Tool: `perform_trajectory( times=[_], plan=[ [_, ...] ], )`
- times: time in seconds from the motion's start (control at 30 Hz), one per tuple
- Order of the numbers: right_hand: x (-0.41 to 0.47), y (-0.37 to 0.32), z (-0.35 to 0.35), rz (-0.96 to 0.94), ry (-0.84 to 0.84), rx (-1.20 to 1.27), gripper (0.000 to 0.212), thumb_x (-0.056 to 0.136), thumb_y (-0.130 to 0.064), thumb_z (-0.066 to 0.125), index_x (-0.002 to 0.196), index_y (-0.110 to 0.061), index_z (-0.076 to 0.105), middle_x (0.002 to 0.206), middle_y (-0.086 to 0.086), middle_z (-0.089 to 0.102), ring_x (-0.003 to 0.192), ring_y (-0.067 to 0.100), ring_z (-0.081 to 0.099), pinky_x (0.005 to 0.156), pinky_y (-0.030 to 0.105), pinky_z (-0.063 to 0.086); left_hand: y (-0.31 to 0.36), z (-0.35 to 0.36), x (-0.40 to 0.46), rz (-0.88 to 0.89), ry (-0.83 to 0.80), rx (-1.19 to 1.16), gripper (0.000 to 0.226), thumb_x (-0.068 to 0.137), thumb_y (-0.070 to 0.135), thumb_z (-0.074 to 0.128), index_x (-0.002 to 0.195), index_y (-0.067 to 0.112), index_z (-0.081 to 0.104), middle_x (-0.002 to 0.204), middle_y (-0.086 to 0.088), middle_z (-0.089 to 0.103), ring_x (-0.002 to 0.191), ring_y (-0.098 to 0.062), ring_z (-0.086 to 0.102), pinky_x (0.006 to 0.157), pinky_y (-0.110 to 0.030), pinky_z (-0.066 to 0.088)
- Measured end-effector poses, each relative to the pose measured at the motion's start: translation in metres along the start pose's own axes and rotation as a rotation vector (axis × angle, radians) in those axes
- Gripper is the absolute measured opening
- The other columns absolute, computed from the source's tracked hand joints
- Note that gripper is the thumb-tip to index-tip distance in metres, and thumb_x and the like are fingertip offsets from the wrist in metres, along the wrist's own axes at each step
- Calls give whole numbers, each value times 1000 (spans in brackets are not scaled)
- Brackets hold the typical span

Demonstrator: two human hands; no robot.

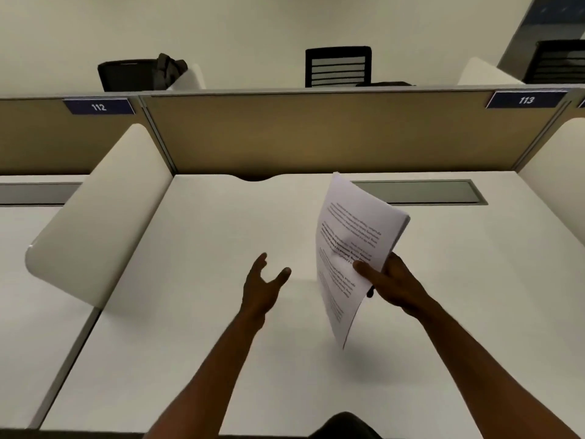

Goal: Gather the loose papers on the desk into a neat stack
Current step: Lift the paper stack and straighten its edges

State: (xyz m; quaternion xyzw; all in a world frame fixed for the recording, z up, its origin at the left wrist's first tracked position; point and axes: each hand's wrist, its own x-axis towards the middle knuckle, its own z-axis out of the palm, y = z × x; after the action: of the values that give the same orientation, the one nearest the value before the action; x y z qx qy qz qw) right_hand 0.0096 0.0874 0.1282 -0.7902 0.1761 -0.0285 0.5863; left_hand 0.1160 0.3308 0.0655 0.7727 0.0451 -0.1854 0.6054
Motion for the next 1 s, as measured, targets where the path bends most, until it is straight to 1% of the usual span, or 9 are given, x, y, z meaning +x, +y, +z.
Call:
perform_trajectory(
  times=[0.1,0.17,0.27,0.33,0.47,0.63,0.77,0.9,1.0],
  plan=[
    [-1,-12,4,-55,-179,-51,22,95,-22,63,116,-23,63,108,5,73,89,26,73,63,37,61,27,-9,29,91,-302,-1,101,80,35,82,158,38,18,166,4,24,151,-17,25,118,-40,28],
    [-3,-15,4,-91,-248,-59,23,94,-22,64,115,-33,64,115,-3,73,99,15,72,74,32,62,39,-16,42,94,-474,-105,103,81,23,82,159,34,16,163,0,33,149,-19,32,121,-45,29],
    [-6,-13,2,-120,-264,-140,30,94,-28,63,124,-28,64,122,-2,71,109,15,68,89,35,59,43,-21,49,139,-606,-117,68,84,10,76,146,15,48,139,-9,63,133,-27,56,109,-44,46],
    [-7,-6,1,-132,-221,-256,38,94,-33,62,130,-21,63,124,1,70,108,19,68,89,38,59,34,-16,48,168,-519,-129,49,88,5,72,134,7,59,132,-10,68,126,-29,62,107,-47,50],
    [-10,14,2,-151,-84,-435,39,95,-38,60,127,-16,66,117,6,73,99,23,70,83,41,60,19,-2,32,211,-355,-123,39,91,5,69,129,12,62,127,-4,70,120,-26,65,99,-39,56],
    [-10,26,-1,-161,-17,-409,32,94,-37,61,116,-17,71,109,1,75,90,18,72,76,41,61,15,11,16,251,-241,-138,39,91,13,69,129,12,60,126,-7,69,116,-29,65,98,-47,57],
    [-10,32,-1,-172,50,-388,34,91,-45,61,110,-20,73,102,0,77,84,16,72,70,40,61,11,11,9,297,-194,-164,39,88,24,70,125,17,60,121,-4,70,110,-28,68,92,-46,60],
    [-19,54,13,-144,36,-442,30,92,-43,62,104,-18,74,94,2,77,74,15,70,66,39,58,-13,17,1,238,-158,-133,39,94,11,67,131,17,57,126,-3,67,118,-24,63,101,-49,55],
    [-21,61,17,-121,61,-421,29,91,-42,62,103,-19,75,97,0,77,77,15,70,68,39,59,-22,17,-1,220,-136,-139,34,99,8,59,133,14,57,128,-7,67,120,-28,62,102,-52,53]
  ],
)
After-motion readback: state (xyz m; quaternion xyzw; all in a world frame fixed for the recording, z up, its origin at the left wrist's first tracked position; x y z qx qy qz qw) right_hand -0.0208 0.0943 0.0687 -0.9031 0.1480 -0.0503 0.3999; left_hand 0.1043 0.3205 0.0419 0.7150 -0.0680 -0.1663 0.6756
